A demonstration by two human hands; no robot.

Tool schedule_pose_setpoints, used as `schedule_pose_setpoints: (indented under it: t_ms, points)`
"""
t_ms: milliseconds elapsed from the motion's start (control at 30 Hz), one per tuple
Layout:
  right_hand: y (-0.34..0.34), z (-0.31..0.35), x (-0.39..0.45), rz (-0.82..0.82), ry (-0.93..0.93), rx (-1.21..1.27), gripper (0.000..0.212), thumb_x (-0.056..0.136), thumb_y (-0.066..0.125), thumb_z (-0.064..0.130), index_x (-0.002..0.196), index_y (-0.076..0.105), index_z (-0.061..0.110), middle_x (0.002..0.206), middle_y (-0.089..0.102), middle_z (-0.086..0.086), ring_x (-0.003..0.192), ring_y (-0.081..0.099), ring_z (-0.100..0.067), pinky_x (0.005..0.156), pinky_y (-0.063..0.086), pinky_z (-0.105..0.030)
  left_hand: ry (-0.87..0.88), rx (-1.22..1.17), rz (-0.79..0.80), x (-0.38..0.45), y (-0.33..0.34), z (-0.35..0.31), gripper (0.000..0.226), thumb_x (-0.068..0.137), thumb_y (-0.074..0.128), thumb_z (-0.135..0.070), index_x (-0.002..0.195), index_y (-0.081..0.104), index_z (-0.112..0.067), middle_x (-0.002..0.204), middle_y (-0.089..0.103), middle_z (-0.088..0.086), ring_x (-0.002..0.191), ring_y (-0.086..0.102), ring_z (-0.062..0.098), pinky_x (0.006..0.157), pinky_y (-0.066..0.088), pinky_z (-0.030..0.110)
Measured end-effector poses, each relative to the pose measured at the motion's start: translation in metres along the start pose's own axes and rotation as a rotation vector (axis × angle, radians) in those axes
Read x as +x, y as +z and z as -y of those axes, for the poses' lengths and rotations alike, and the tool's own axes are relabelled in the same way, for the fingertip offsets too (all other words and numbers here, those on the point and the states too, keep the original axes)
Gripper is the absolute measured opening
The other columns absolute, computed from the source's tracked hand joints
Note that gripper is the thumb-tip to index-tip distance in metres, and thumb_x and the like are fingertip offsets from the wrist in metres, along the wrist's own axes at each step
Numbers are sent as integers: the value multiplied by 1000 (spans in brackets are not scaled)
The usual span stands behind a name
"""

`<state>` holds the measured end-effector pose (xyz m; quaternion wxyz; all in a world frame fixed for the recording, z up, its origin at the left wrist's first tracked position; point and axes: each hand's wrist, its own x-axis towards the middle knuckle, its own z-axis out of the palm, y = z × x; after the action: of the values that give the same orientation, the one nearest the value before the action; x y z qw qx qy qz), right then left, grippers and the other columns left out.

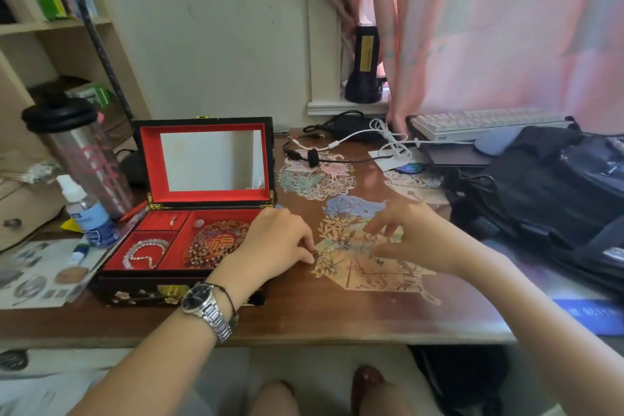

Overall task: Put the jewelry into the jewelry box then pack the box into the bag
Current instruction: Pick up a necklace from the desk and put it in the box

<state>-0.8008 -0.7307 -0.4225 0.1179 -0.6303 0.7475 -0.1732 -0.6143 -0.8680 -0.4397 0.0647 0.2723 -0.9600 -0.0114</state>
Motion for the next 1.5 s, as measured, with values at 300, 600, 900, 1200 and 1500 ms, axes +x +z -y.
schedule_pose_setpoints:
  t_ms: [300,600,900,1200,1500]
  points:
    - [6,5,2,2,-27,7,29,81,69,28,111,68,27,108,68,10,92,61,-9,80,52,-31,42,7,-19,6,3,-2,13,80,69,-38,88,75,-29,94,71,-11,95,56,15,92,34,32]
    - [8,3,6,4,-34,64,29,79,72,35,108,69,29,104,67,12,93,59,-10,81,52,-33,179,126,18,11,6,-3,21,88,53,-25,79,70,-19,92,66,-5,90,55,16,96,35,31]
    - [20,6,18,26,-68,245,66,73,79,32,133,50,29,122,56,17,89,57,4,73,43,-12,123,-251,27,9,-23,5,18,90,52,-36,91,66,-25,102,60,-10,95,54,7,90,44,33]
    - [32,26,35,111,-111,431,47,76,77,21,119,59,22,90,68,12,69,57,7,66,44,-9,98,-445,-136,2,-61,5,16,88,51,-40,90,62,-29,105,57,-15,91,55,1,75,42,25]
    - [31,25,32,106,-94,430,6,82,71,17,76,71,19,71,70,7,54,57,7,51,42,-6,-1,-519,-353,-8,-79,26,10,89,54,-34,88,62,-28,104,59,-12,97,53,1,81,42,22]
